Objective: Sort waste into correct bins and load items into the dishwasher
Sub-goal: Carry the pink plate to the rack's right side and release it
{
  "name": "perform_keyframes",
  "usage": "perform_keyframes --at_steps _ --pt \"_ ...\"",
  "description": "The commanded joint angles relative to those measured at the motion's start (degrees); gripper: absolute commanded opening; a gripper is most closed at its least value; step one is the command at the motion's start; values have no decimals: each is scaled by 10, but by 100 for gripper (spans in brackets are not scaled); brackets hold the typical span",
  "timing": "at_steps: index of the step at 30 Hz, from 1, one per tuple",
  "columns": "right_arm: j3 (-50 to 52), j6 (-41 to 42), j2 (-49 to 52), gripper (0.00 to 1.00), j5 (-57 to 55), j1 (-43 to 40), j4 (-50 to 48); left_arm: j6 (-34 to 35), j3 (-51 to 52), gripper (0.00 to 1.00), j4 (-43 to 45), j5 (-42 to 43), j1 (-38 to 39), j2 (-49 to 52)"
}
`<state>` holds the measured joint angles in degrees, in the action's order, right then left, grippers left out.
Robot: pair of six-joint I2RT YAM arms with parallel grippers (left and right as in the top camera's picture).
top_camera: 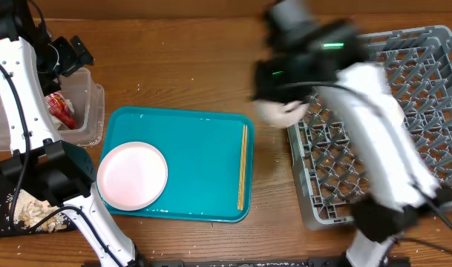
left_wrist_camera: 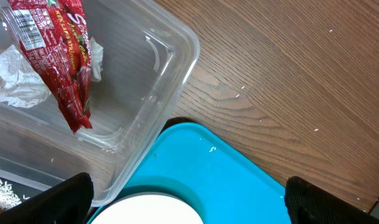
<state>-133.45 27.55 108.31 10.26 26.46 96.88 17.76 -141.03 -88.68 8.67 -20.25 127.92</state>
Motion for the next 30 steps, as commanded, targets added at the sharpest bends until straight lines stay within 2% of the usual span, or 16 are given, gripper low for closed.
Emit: perform_keyframes --at_steps 1,4,7,11,13,17,23,26,30 --pt "-17 -88 -78 4 50 -113 2 -9 -8 100 1 -5 4 -5" --pt "-15 -164 -106 4 158 -272 2 -9 -8 100 1 -5 4 -5" --pt "-8 -202 -106 4 233 -384 2 -9 -8 100 1 -5 4 -5" --pt "83 -243 -104 4 250 -535 -2 -9 -8 100 1 -5 4 -5" --pt "124 -269 -102 4 284 -570 -15 -9 -8 100 1 -5 4 -5" --pt "265 -350 -91 4 482 -660 -105 -9 -8 100 1 -5 4 -5" --pt "395 -351 -23 4 673 -736 -274 -9 -8 100 1 -5 4 -5" --pt "397 -351 7 4 689 -742 -292 -9 -8 100 1 -5 4 -5" --pt "397 -354 35 4 635 -742 -293 -9 -8 100 1 -5 4 -5"
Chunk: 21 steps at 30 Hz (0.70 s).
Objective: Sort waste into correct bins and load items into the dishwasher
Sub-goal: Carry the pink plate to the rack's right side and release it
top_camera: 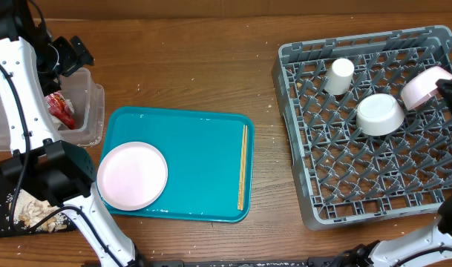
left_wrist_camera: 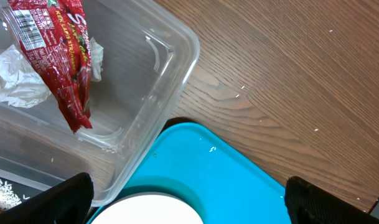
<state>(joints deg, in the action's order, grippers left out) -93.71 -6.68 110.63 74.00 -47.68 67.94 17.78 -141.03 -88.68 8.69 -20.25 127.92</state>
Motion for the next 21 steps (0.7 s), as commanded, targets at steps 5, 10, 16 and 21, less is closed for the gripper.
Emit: perform_keyframes --at_steps 5,10,16,21 --pt "0 -41 18 6 -36 -1 -2 -9 -8 100 1 -5 4 -5" --pt "0 -41 33 6 -93 -1 8 -9 -8 100 1 -5 4 -5" --pt "0 -38 46 5 -112 -28 45 -9 -8 100 1 -5 4 -5" --pt "-60 -38 45 18 -152 -78 154 -9 -8 100 1 -5 4 -5"
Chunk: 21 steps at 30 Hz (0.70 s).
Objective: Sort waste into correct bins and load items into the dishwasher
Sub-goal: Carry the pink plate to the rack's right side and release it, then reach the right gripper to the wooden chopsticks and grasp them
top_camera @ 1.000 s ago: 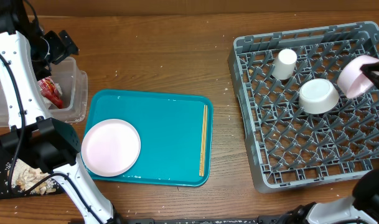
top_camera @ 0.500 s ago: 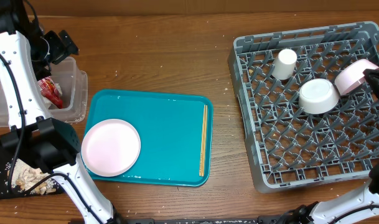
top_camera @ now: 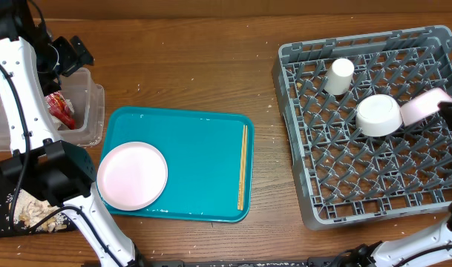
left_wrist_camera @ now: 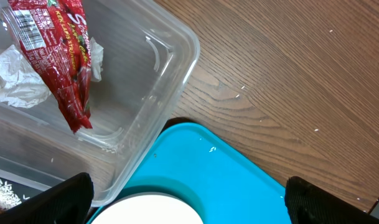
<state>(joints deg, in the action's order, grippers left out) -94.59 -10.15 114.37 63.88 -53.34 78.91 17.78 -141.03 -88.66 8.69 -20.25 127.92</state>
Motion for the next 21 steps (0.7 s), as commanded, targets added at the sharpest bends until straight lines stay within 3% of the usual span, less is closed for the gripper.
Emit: perform_keyframes --at_steps 1,4,7,9,10,14,16,18,21 --pt "-68 -3 8 21 -70 -26 65 -9 -8 100 1 -5 4 -5" --pt "-155 17 6 28 -171 -34 144 -9 -8 100 1 -5 4 -5" --pt "-278 143 -20 57 -330 -26 182 -9 -8 100 1 -5 4 -5" --pt "-299 160 -53 78 -339 -14 182 -9 -8 100 1 -5 4 -5" --pt "-305 170 -73 82 -338 -4 181 -9 -8 99 1 -5 4 -5" --pt "-308 188 -164 85 -322 98 181 -9 -8 100 1 -5 4 -5" --pt "-308 191 -204 88 -324 208 181 -9 -8 100 1 -5 4 -5" --pt "-307 219 -217 80 -374 332 181 -9 -8 100 1 -5 4 -5" --pt "-292 287 -211 79 -481 498 181 -9 -8 100 1 -5 4 -5"
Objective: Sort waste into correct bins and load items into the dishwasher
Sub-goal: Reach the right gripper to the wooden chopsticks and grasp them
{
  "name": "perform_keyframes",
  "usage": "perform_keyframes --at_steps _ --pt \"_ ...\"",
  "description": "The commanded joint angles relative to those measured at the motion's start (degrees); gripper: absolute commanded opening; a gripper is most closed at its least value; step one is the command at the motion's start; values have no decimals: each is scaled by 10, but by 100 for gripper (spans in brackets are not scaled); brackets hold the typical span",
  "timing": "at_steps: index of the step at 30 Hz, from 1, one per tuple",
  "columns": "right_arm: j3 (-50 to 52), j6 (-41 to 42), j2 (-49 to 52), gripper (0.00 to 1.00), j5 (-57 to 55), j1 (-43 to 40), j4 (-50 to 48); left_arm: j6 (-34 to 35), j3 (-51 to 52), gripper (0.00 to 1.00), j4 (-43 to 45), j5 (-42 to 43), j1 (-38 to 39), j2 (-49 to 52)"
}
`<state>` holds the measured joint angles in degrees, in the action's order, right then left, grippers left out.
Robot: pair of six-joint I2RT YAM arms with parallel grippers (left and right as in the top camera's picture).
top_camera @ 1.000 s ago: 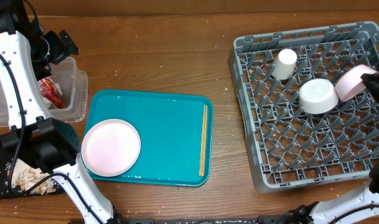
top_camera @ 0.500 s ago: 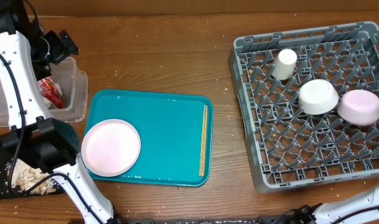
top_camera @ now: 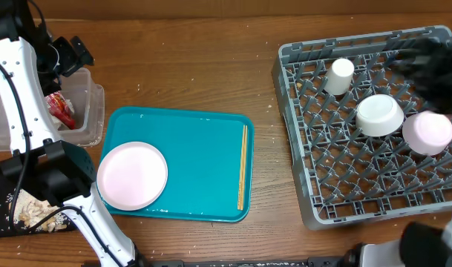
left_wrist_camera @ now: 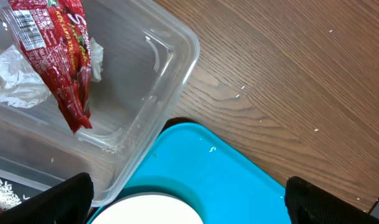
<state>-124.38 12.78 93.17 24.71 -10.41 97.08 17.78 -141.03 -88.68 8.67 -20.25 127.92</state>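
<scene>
A grey dish rack (top_camera: 307, 159) at the right holds an upturned white cup (top_camera: 339, 76), a white bowl (top_camera: 381, 115) and a pink bowl (top_camera: 428, 132). The pink bowl lies free in the rack beside the white bowl. My right arm (top_camera: 432, 65) is a dark blur above the rack's far right corner, apart from the bowl, and its fingers cannot be made out. On the teal tray (top_camera: 196, 148) are a pink plate (top_camera: 132, 175) and chopsticks (top_camera: 243, 167). My left gripper (left_wrist_camera: 189, 208) hangs open and empty over the corner of the clear bin (left_wrist_camera: 177, 59), above the plate's rim (left_wrist_camera: 145, 208).
The clear bin holds a red wrapper (left_wrist_camera: 58, 56) and crumpled white tissue (left_wrist_camera: 15, 81). A dark tray with scraps (top_camera: 21, 208) lies at the front left. Bare wood (top_camera: 181, 67) lies behind the tray and between tray and rack.
The pink bowl was held tilted at the rack's right edge; now it lies free in the rack beside the white bowl. The right arm has moved up and back. The left arm is unchanged.
First my right arm was a blur between tray and rack with a pale thing in it. Then it held the pink bowl at the rack's far right edge, then lower beside the white bowl. Now the bowl rests in the rack, let go. The left arm stayed still.
</scene>
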Motion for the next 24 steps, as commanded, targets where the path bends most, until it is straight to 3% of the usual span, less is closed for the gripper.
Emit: perform_keyframes --at_steps 1,4,5,6,10,18,21,24 --pt "16 72 13 78 -121 153 -2 -9 -8 100 1 -5 4 -5" --pt "21 72 40 80 -122 266 -19 -9 -8 100 1 -5 4 -5" --pt "21 72 52 76 -122 302 -35 -9 -8 100 1 -5 4 -5" --pt "21 82 65 64 -122 337 -59 -9 -8 100 1 -5 4 -5" --pt "22 115 126 67 -133 415 -99 -9 -8 100 1 -5 4 -5" --pt "29 202 297 67 -178 502 -94 -9 -8 100 1 -5 4 -5" --pt "39 249 343 61 -181 515 -94 -9 -8 100 1 -5 4 -5" --pt "62 281 379 61 -199 522 -98 -9 -8 100 1 -5 4 -5"
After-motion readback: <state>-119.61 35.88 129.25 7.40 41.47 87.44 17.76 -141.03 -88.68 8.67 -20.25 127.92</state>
